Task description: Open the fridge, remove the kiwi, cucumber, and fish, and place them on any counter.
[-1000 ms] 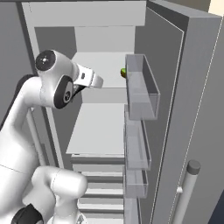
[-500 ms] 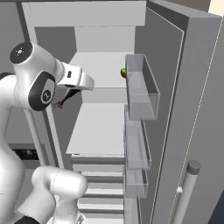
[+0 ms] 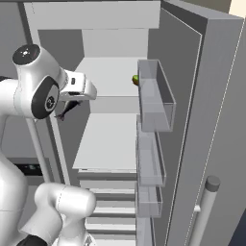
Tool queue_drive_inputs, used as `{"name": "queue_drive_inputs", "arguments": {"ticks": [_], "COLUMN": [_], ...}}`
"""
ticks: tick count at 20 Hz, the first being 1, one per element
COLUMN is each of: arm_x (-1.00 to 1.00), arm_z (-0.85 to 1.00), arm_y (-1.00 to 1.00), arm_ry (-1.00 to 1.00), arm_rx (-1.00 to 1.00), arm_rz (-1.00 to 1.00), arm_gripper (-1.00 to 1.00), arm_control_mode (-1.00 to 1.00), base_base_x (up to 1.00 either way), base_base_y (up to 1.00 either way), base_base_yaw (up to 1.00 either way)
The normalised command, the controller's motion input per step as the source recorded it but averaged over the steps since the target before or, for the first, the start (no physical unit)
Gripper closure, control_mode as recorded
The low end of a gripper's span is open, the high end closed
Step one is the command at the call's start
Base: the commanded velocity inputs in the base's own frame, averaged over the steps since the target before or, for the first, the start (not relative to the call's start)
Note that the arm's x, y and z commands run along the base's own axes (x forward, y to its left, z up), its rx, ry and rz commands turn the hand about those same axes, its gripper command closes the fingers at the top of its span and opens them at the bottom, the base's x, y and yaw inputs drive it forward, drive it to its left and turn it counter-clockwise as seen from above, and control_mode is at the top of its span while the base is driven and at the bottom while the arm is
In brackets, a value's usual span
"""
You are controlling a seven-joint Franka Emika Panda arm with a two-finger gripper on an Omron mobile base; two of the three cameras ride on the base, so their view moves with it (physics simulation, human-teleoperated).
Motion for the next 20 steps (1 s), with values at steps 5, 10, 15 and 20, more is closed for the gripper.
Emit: {"name": "queue_drive_inputs", "arguments": {"ticks": [5,10,15,20], "arm_x": [0.0,0.0,0.0,0.0], "arm_z": [-0.29,0.0,0.0,0.0], "arm_y": [0.15,0.0,0.0,0.0], "arm_ry": [0.01,0.0,0.0,0.0], "arm_rx": [0.0,0.0,0.0,0.0], "arm_rz": [0.11,0.0,0.0,0.0], "arm_gripper": [1.0,1.0,1.0,1.0], "arm_control_mode": [1.0,1.0,1.0,1.0], "base_base_x": [-0.02,-0.52,-0.95,-0.6], "base_base_y": [0.04,0.17,0.23,0.64], "base_base_yaw": [0.02,0.09,0.01,0.02]}}
